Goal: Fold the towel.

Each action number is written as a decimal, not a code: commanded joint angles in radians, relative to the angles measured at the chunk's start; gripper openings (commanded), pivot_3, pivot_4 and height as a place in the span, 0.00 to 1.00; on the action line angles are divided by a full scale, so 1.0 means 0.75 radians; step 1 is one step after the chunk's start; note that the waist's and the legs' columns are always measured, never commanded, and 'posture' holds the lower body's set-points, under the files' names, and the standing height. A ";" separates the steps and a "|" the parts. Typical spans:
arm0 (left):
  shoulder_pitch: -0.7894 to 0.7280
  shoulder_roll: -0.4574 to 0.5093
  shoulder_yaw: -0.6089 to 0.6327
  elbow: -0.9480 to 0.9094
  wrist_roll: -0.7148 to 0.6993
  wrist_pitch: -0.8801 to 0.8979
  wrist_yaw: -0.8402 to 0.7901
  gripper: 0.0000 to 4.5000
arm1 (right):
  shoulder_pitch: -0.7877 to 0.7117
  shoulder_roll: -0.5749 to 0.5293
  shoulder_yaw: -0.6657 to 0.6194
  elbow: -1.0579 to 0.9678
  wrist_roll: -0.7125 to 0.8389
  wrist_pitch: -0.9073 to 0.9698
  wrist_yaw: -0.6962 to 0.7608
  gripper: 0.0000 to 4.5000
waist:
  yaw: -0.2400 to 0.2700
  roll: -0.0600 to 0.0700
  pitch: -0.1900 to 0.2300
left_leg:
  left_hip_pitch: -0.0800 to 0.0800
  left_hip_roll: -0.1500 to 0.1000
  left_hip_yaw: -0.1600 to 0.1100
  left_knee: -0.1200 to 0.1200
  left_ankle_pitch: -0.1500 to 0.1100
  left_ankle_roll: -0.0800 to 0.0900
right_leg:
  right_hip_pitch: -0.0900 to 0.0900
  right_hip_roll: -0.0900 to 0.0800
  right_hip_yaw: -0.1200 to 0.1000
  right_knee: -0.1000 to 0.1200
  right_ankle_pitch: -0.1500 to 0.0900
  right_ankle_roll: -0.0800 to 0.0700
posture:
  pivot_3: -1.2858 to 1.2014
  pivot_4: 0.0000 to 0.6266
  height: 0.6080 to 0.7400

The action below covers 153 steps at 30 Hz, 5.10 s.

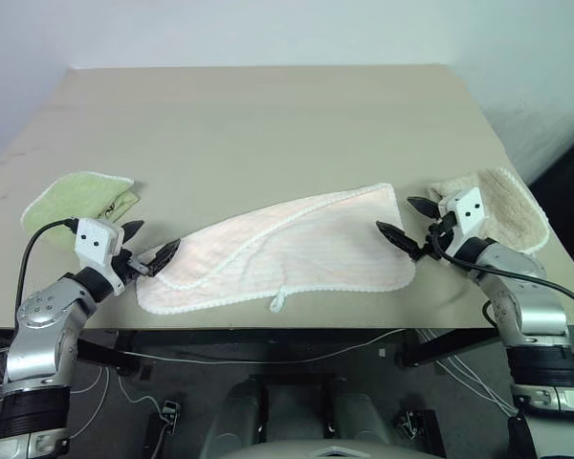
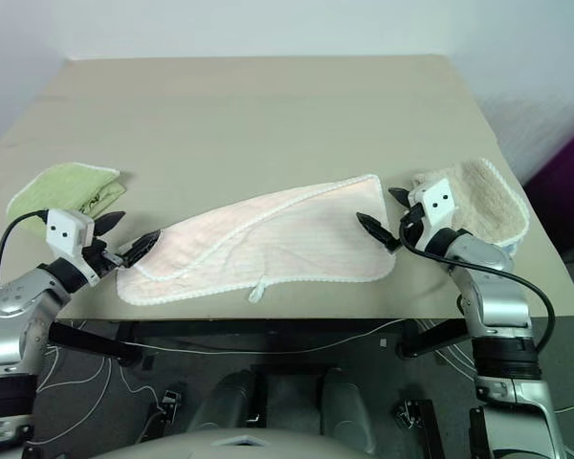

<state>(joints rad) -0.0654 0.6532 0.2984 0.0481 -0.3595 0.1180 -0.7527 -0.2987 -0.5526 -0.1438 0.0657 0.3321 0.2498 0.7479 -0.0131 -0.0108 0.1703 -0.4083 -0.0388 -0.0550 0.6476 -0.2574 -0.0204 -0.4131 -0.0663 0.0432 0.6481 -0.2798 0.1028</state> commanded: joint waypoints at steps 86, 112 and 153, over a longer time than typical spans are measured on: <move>0.102 0.181 -0.101 0.082 0.150 -0.499 -0.127 0.00 | -0.917 -0.100 0.494 1.428 -0.863 -1.067 -0.222 0.91 | -0.010 0.003 0.001 | 0.000 0.000 0.002 0.000 0.000 0.000 | -0.001 0.002 -0.001 0.001 0.000 0.000 | 0.52 0.24 1.00; -0.319 0.102 0.031 0.317 0.031 -0.304 0.083 0.00 | -1.039 -0.236 0.401 1.367 -0.810 -1.156 -0.222 0.00 | -0.006 0.003 0.001 | 0.000 -0.001 0.002 0.001 0.000 0.000 | -0.002 0.003 -0.001 0.002 0.000 0.000 | 0.52 0.24 1.00; 0.295 0.447 0.236 -0.175 -0.274 0.416 -0.557 0.00 | 0.190 -0.787 -0.115 -0.256 0.157 0.048 0.813 0.00 | 0.002 0.004 0.002 | 0.002 0.001 0.002 0.001 -0.002 0.003 | 0.004 -0.003 0.000 -0.002 0.000 -0.001 | 0.52 0.24 1.00</move>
<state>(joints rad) 0.1505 0.9676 0.4371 -0.0584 -0.5555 0.4245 -1.1603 -0.1585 -1.1188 -0.1856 -0.0954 0.4214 0.2730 1.3448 -0.0117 -0.0075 0.1720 -0.4066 -0.0380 -0.0539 0.6480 -0.2590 -0.0181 -0.4104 -0.0687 0.0436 0.6466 -0.2800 0.1022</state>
